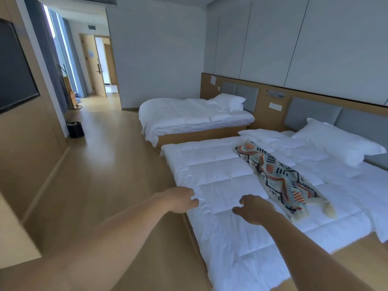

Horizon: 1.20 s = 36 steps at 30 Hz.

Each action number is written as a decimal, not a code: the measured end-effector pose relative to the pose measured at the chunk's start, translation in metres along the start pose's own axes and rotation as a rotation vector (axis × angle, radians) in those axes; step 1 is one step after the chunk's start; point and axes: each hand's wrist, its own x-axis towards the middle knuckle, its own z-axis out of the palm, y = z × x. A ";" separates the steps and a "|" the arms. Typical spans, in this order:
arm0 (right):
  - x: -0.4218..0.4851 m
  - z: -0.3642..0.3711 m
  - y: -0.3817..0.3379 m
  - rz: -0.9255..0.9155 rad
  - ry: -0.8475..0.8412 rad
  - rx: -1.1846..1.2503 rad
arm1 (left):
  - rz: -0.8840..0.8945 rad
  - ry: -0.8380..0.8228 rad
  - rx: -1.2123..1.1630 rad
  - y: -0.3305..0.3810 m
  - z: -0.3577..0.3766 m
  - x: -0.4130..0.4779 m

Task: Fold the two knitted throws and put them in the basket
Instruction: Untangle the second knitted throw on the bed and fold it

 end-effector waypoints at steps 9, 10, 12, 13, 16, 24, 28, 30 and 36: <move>0.132 -0.024 0.047 0.103 -0.039 0.085 | 0.094 -0.038 0.082 0.028 -0.043 0.141; 0.146 -0.029 0.049 0.107 -0.040 0.090 | 0.100 -0.045 0.094 0.029 -0.051 0.155; 0.169 -0.038 0.053 0.116 -0.028 0.093 | 0.120 -0.034 0.109 0.030 -0.065 0.181; 0.181 -0.042 0.056 0.123 -0.020 0.087 | 0.126 -0.035 0.109 0.031 -0.071 0.197; 0.213 -0.049 0.062 0.153 -0.021 0.075 | 0.151 -0.057 0.123 0.028 -0.084 0.240; 0.316 -0.045 0.058 0.307 -0.065 0.063 | 0.225 -0.125 0.130 -0.010 -0.102 0.377; 0.372 -0.044 0.043 0.398 -0.077 0.076 | 0.299 -0.177 0.145 -0.031 -0.124 0.445; 0.394 -0.046 0.036 0.426 -0.072 0.079 | 0.348 -0.199 0.159 -0.035 -0.137 0.475; 0.407 -0.030 0.054 0.606 -0.041 0.151 | 0.503 -0.289 0.239 -0.002 -0.138 0.546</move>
